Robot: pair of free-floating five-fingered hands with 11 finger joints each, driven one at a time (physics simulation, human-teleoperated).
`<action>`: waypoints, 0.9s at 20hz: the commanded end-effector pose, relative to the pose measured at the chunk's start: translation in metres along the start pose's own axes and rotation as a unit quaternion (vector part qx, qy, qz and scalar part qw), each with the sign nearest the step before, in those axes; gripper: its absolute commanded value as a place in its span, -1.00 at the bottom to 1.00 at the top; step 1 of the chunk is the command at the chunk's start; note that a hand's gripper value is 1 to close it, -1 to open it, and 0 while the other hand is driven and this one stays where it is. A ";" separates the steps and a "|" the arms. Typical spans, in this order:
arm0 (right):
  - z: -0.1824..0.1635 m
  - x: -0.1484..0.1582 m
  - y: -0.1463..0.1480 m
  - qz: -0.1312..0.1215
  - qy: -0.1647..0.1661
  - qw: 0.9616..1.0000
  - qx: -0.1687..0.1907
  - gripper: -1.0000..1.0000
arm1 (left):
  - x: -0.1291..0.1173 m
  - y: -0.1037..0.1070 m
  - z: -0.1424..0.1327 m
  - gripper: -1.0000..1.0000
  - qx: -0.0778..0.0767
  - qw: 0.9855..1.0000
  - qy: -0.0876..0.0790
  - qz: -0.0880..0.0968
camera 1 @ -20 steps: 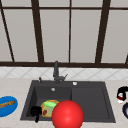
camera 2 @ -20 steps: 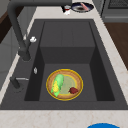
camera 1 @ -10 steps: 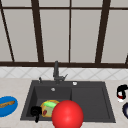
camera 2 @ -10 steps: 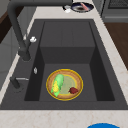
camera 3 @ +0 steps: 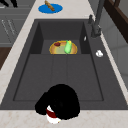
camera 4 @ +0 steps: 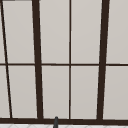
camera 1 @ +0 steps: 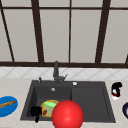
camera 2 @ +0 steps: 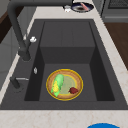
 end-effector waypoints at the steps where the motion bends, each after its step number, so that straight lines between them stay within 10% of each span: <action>1: 0.003 0.027 -0.007 -0.010 0.006 1.000 -0.013 1.00 | 0.000 0.000 0.000 0.00 0.000 1.000 0.000 0.000; 18: -0.030 0.120 -0.032 -0.032 0.025 0.999 -0.008 1.00 | 0.000 0.000 0.000 0.00 0.000 1.000 0.000 0.000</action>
